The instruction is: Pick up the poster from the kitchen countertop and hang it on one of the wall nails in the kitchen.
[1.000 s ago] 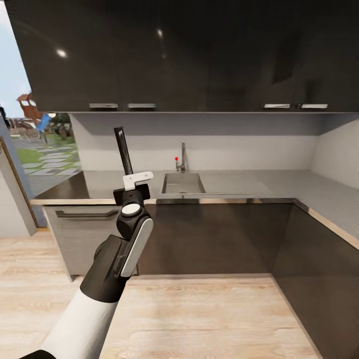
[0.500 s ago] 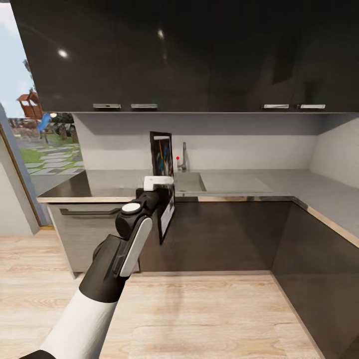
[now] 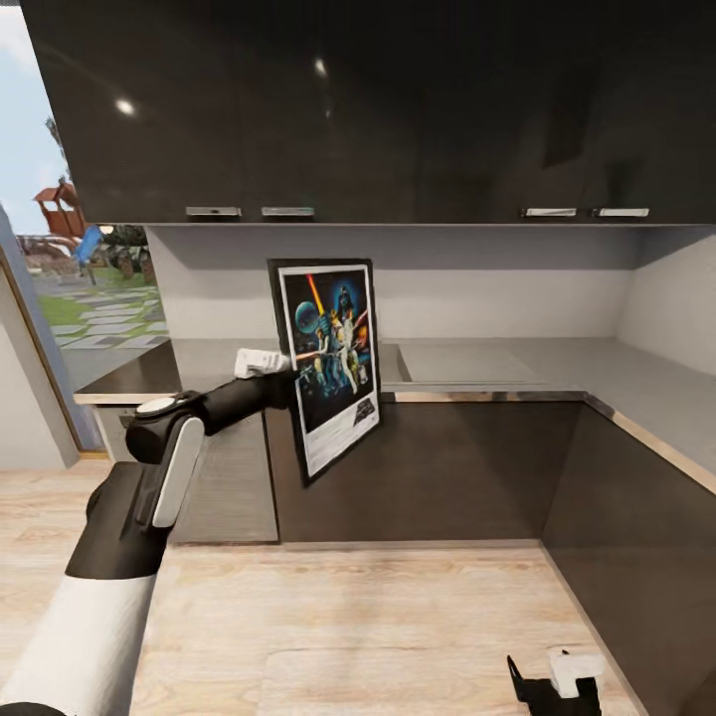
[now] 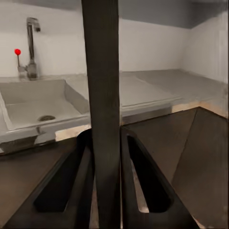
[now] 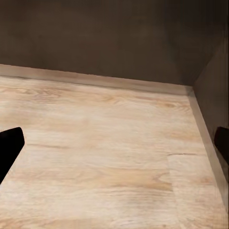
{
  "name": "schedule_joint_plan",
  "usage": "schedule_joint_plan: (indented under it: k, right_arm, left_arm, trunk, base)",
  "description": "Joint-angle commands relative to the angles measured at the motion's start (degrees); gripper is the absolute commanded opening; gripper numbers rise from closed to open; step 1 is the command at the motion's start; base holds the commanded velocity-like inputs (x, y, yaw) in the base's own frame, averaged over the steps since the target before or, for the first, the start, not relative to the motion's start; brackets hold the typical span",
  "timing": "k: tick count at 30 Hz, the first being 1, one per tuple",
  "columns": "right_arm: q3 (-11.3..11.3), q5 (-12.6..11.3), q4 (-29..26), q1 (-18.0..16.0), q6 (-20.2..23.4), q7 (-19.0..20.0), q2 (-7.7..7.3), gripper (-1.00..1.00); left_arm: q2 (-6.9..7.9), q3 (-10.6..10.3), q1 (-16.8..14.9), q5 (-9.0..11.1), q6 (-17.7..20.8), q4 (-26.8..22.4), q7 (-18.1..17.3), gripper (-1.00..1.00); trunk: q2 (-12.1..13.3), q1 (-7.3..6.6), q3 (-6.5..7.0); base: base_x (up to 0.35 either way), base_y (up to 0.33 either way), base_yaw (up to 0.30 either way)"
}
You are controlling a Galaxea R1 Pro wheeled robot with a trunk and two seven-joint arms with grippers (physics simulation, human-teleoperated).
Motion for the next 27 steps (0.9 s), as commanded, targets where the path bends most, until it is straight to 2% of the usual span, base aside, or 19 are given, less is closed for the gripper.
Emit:
schedule_joint_plan:
  k: [1, 4, 5, 8, 9, 14, 15, 16, 18, 22, 23, 25, 26, 27]
  right_arm:
    - [-0.01, 0.05, -1.31, -0.38, -0.10, 1.27, -0.57, 1.00]
    - [-0.05, 0.03, -3.32, -0.74, 0.47, 4.47, -1.87, 1.00]
    - [-0.12, -0.06, -4.75, -1.02, 2.00, 7.45, -2.97, 1.00]
    - [-0.21, -0.25, -6.87, -1.88, 5.79, 12.95, -4.91, 1.00]
    - [-0.28, -0.33, -7.83, -2.78, 8.28, 16.97, -6.08, 1.00]
    - [-0.38, -0.33, -8.98, -6.16, 11.92, 26.09, -8.04, 1.00]
    - [-0.40, -0.33, -9.12, -8.21, 12.84, 30.35, -9.03, 1.00]
    - [-0.41, -0.35, -9.16, -8.80, 13.03, 31.75, -9.34, 1.00]
    - [-0.42, -0.34, -9.30, -10.85, 13.49, 38.18, -10.23, 1.00]
    - [-0.45, -0.32, -9.21, -12.97, 13.71, 44.98, -10.73, 1.00]
    - [-0.44, -0.31, -9.12, -14.06, 13.83, 47.88, -11.12, 1.00]
    - [-0.44, -0.36, -9.03, -15.07, 14.38, 50.56, -11.49, 1.00]
    - [-0.45, -0.40, -8.99, -15.96, 15.80, 53.29, -11.84, 1.00]
    - [-0.47, -0.38, -8.99, -17.75, 20.34, 58.96, -12.66, 1.00]
  left_arm:
    - [1.26, 0.48, -0.05, 0.09, 0.29, 0.03, -3.29, -1.00]
    - [2.91, 0.90, -0.05, 0.09, 0.29, 0.19, -7.66, -1.00]
    - [3.78, 1.08, -0.05, 0.07, 0.29, 0.33, -10.55, -1.00]
    - [4.68, 1.24, -0.05, -0.03, 0.25, 0.54, -14.80, -1.00]
    - [5.05, 1.30, -0.05, -0.08, 0.23, 0.66, -17.45, -1.00]
    - [5.75, 1.37, 0.01, -0.15, 0.21, 1.31, -23.09, -1.00]
    - [6.43, 1.34, 0.09, -0.16, 0.18, 2.13, -25.94, -1.00]
    - [6.65, 1.33, 0.11, -0.16, 0.15, 2.35, -26.86, -1.00]
    - [7.40, 1.33, 0.29, -0.19, -0.02, 3.20, -30.75, -1.00]
    - [7.85, 1.32, 0.45, -0.23, -0.20, 4.36, -34.82, -1.00]
    - [7.97, 1.32, 0.79, -0.25, -0.46, 4.97, -36.66, -1.00]
    - [8.04, 1.32, 1.39, -0.25, -1.05, 5.64, -38.38, -1.00]
    - [8.09, 1.31, 2.07, -0.26, -1.94, 6.22, -40.04, -1.00]
    - [8.13, 1.31, 2.99, -0.30, -3.53, 7.76, -43.23, -1.00]
  trunk:
    - [-0.03, 0.00, -0.07]
    - [-0.03, 0.00, -0.07]
    - [-0.03, 0.00, -0.07]
    - [-0.03, 0.00, -0.07]
    - [-0.03, 0.00, -0.07]
    - [-0.03, 0.00, -0.07]
    - [-0.03, 0.00, -0.07]
    - [-0.03, 0.00, -0.07]
    - [-0.03, 0.00, -0.07]
    - [-0.03, 0.00, -0.07]
    - [-0.03, 0.00, -0.07]
    - [-0.03, 0.00, -0.07]
    - [-0.03, 0.00, -0.07]
    - [-0.03, 0.00, -0.07]
  base:
    - [0.000, 0.000, 0.000]
    - [0.000, 0.000, 0.000]
    - [0.000, 0.000, 0.000]
    - [0.000, 0.000, 0.000]
    - [0.000, 0.000, 0.000]
    - [0.000, 0.000, 0.000]
    - [0.000, 0.000, 0.000]
    - [0.000, 0.000, 0.000]
    - [0.000, 0.000, 0.000]
    - [0.000, 0.000, 0.000]
    - [0.000, 0.000, 0.000]
    - [0.000, 0.000, 0.000]
    - [0.000, 0.000, 0.000]
    - [0.000, 0.000, 0.000]
